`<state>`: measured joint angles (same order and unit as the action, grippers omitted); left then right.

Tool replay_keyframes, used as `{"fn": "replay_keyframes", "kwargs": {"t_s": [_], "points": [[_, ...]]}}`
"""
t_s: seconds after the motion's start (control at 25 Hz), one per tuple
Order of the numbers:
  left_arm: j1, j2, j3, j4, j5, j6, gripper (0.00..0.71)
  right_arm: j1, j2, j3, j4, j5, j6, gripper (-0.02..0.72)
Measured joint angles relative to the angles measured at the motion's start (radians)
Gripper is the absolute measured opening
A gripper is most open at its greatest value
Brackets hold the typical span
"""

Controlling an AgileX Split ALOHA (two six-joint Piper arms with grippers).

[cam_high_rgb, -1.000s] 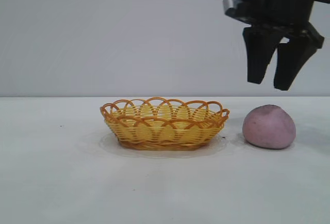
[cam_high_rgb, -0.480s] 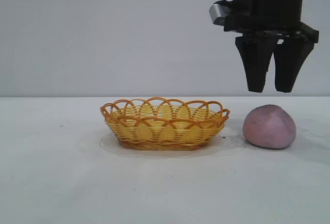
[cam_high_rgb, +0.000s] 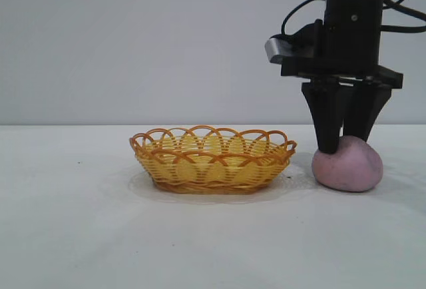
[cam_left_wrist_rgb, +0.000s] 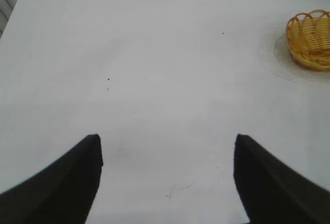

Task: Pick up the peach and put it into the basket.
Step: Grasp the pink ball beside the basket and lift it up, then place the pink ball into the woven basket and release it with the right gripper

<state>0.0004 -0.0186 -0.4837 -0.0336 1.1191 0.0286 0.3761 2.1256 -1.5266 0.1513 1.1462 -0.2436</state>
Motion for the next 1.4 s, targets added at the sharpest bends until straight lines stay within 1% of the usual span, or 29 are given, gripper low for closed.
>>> {"fn": "replay_keyframes", "kwargs": {"t_s": [0.16,0.2,0.24,0.28,0.52,0.64,0.76,0.84,1.0,1.16,1.24,1.32,1.4], "points": [[0.000,0.000,0.000,0.000,0.000,0.000,0.465,0.000,0.010,-0.004,0.000,-0.001,0.000,0.079],[0.000,0.000,0.000,0.000,0.000,0.000,0.465,0.000,0.010,-0.008,0.000,0.001,0.000,0.051],[0.000,0.000,0.000,0.000,0.000,0.000,0.465,0.000,0.008,-0.008,0.000,0.001,0.000,0.058],[0.000,0.000,0.000,0.000,0.000,0.000,0.465,0.000,0.003,-0.008,0.000,0.001,-0.002,0.000],[0.000,0.000,0.000,0.000,0.000,0.000,0.465,0.000,-0.088,-0.008,-0.004,0.036,-0.004,0.000],[0.000,0.000,0.000,0.000,0.000,0.000,0.465,0.006,-0.157,-0.008,0.004,0.052,-0.004,0.000],[0.000,0.000,0.000,0.000,0.000,0.000,0.465,0.036,-0.206,-0.008,0.024,0.051,-0.004,0.000],[0.000,0.000,0.000,0.000,0.000,0.000,0.465,0.067,-0.217,-0.008,0.036,0.035,-0.004,0.000],[0.000,0.000,0.000,0.000,0.000,0.000,0.465,0.149,-0.217,-0.008,0.040,-0.038,-0.004,0.000],[0.000,0.000,0.000,0.000,0.000,0.000,0.465,0.217,-0.217,-0.008,0.049,-0.154,-0.004,0.000],[0.000,0.000,0.000,0.000,0.000,0.000,0.465,0.233,-0.209,-0.008,0.056,-0.202,-0.004,0.000],[0.000,0.000,0.000,0.000,0.000,0.000,0.465,0.240,-0.187,-0.008,0.068,-0.227,-0.004,0.000],[0.000,0.000,0.000,0.000,0.000,0.000,0.465,0.240,-0.159,-0.008,0.074,-0.236,-0.006,0.000]]}}
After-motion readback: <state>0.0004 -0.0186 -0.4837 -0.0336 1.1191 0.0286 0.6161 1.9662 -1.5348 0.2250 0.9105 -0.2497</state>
